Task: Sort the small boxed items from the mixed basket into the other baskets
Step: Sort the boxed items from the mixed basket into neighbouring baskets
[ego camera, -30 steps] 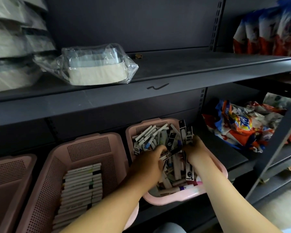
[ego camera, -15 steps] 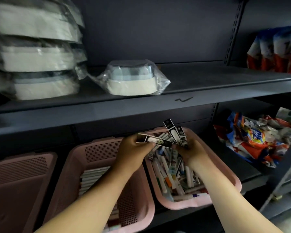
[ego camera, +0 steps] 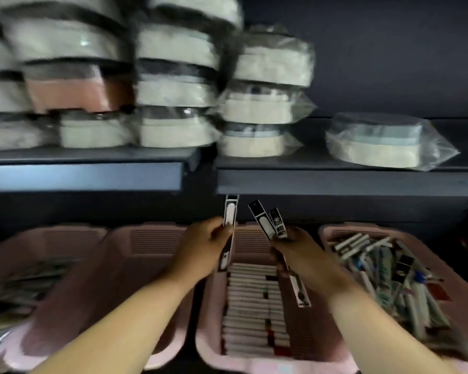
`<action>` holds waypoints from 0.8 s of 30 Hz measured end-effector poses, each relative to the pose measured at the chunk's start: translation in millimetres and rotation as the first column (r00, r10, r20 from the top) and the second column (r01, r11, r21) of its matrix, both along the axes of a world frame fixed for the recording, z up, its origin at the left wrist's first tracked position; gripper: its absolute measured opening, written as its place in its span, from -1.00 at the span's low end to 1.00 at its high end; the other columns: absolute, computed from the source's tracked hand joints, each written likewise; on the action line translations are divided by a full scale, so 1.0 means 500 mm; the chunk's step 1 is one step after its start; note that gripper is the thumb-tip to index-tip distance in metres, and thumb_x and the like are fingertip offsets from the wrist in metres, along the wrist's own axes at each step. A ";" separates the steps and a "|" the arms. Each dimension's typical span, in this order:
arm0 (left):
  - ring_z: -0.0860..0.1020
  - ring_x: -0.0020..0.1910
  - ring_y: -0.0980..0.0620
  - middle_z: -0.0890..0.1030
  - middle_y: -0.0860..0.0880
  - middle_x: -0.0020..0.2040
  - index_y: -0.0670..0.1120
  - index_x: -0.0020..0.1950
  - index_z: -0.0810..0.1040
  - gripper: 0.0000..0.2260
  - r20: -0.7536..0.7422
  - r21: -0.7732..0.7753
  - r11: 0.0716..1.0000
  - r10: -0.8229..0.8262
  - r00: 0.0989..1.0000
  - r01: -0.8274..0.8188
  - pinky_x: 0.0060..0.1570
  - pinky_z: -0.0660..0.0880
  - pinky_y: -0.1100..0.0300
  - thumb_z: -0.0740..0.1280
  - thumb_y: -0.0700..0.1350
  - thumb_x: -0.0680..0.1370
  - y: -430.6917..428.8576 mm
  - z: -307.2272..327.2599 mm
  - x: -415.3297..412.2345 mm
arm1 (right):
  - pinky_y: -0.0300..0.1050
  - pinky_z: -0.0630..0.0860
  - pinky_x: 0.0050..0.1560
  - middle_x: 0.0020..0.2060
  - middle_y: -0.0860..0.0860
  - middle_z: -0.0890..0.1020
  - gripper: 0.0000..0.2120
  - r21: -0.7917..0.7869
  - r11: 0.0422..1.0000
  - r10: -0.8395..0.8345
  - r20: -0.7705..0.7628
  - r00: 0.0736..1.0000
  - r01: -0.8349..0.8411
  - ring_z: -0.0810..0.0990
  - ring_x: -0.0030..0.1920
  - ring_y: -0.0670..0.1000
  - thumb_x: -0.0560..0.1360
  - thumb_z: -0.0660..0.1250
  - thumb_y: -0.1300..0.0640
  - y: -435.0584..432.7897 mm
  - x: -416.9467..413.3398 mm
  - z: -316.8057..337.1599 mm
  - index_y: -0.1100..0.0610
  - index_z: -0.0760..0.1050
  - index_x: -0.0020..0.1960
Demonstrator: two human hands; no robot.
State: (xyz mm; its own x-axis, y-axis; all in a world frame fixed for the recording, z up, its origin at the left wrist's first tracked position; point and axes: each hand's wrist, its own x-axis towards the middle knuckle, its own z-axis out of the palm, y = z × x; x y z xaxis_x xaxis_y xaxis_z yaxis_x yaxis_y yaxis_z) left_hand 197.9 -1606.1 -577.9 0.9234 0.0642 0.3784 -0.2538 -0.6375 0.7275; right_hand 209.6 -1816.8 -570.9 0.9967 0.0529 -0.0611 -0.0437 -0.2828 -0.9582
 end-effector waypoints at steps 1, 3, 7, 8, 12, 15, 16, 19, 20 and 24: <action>0.59 -0.23 0.04 0.66 -0.02 -0.26 -0.12 -0.11 0.64 -0.76 0.027 0.040 0.999 0.030 0.999 -0.031 -0.20 0.43 0.04 0.38 0.00 0.66 0.040 0.009 -0.011 | -0.12 0.44 -0.48 -0.40 0.11 0.62 -0.88 0.016 0.999 0.035 -0.005 0.999 -0.035 0.48 -0.52 0.03 0.60 0.29 0.25 0.033 -0.001 0.006 0.18 0.58 -0.07; 0.61 -0.21 0.14 0.69 0.06 -0.24 -0.05 -0.08 0.70 -0.81 0.042 0.113 0.990 0.079 0.996 -0.084 -0.20 0.45 0.10 0.42 0.03 0.63 0.130 0.024 -0.032 | -0.16 0.49 -0.45 -0.36 0.09 0.63 -0.91 0.044 0.991 0.126 -0.039 0.991 -0.124 0.53 -0.47 0.03 0.62 0.27 0.25 0.102 0.000 0.013 0.20 0.56 0.06; 0.56 -0.25 0.31 0.60 0.24 -0.29 0.16 -0.12 0.63 -0.83 -0.006 0.345 0.924 0.181 0.984 -0.168 -0.29 0.32 0.34 0.35 0.13 0.65 0.305 0.039 -0.077 | -0.08 0.59 -0.36 -0.33 0.07 0.66 -0.93 0.113 0.962 0.255 -0.054 0.966 -0.247 0.61 -0.39 0.06 0.62 0.31 0.21 0.241 0.005 0.010 0.14 0.58 0.03; 0.58 -0.22 0.28 0.62 0.21 -0.26 0.13 -0.13 0.63 -0.83 -0.011 0.380 0.907 0.202 0.979 -0.183 -0.28 0.32 0.35 0.36 0.07 0.65 0.348 0.039 -0.089 | -0.07 0.63 -0.31 -0.28 0.04 0.68 -0.93 0.080 0.963 0.261 -0.038 0.965 -0.257 0.63 -0.33 0.07 0.61 0.34 0.18 0.272 0.007 0.007 0.07 0.60 0.01; 0.61 0.22 0.09 0.68 0.16 0.24 0.15 0.23 0.70 -0.78 0.009 0.601 0.767 0.275 0.961 -0.225 0.21 0.47 0.26 0.32 -0.03 0.66 0.497 0.050 -0.140 | -0.13 0.63 -0.32 -0.03 0.12 0.68 -0.92 0.147 0.936 0.335 -0.088 0.938 -0.320 0.63 -0.19 0.08 0.60 0.36 0.19 0.391 -0.001 0.004 0.05 0.62 0.01; 0.58 0.32 0.01 0.64 0.07 0.34 0.09 0.33 0.67 -0.74 -0.044 0.704 0.666 0.385 0.922 -0.245 0.27 0.41 0.26 0.29 -0.02 0.68 0.594 0.055 -0.172 | 0.08 0.67 -0.19 -0.02 0.12 0.71 -0.88 0.137 0.914 0.398 -0.115 0.910 -0.383 0.67 -0.21 0.11 0.59 0.38 0.15 0.460 -0.006 -0.005 0.03 0.64 0.10; 0.59 0.30 -0.02 0.65 0.06 0.33 0.11 0.31 0.68 -0.74 -0.071 0.730 0.640 0.422 0.904 -0.241 0.26 0.45 0.22 0.28 -0.01 0.68 0.625 0.052 -0.181 | 0.13 0.68 -0.11 -0.03 0.08 0.72 -0.88 0.106 0.911 0.408 -0.107 0.907 -0.397 0.69 -0.17 0.11 0.59 0.38 0.12 0.477 -0.008 -0.008 0.00 0.65 0.10; 0.62 0.23 -0.02 0.67 0.10 0.23 0.16 0.20 0.70 -0.73 -0.130 0.820 0.536 0.519 0.845 -0.203 0.19 0.51 0.18 0.25 0.07 0.62 0.712 0.025 -0.202 | 0.14 0.63 0.12 -0.12 -0.10 0.75 -0.91 -0.018 0.890 0.452 -0.084 0.888 -0.455 0.73 -0.08 0.01 0.58 0.38 0.02 0.513 -0.007 -0.022 -0.06 0.68 -0.03; 0.62 0.22 -0.01 0.67 0.10 0.21 0.16 0.18 0.70 -0.73 -0.145 0.846 0.502 0.540 0.829 -0.178 0.18 0.51 0.19 0.24 0.09 0.60 0.737 0.013 -0.206 | 0.10 0.61 0.15 -0.15 -0.13 0.75 -0.89 -0.057 0.886 0.454 -0.092 0.886 -0.460 0.73 -0.08 -0.02 0.58 0.38 -0.01 0.521 -0.008 -0.021 -0.06 0.67 -0.06; 0.61 0.15 0.07 0.67 0.15 0.16 0.19 0.15 0.69 -0.80 -0.303 0.877 0.480 0.537 0.787 0.010 0.05 0.45 0.28 0.32 0.07 0.58 0.769 -0.019 -0.225 | 0.05 0.59 0.18 -0.18 -0.13 0.74 -0.85 -0.136 0.879 0.443 -0.122 0.888 -0.457 0.71 -0.08 -0.02 0.59 0.35 -0.05 0.544 -0.001 -0.022 -0.04 0.67 -0.06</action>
State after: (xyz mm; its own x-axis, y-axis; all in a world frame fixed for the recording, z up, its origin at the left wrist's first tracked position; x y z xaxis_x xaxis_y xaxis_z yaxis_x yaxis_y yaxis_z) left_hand 85.6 -1221.7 -587.5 0.9608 0.2647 -0.0826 0.2427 -0.9468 -0.2113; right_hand 209.1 -1545.0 -582.1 0.8582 0.4776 -0.1884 0.0460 -0.4371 -0.8982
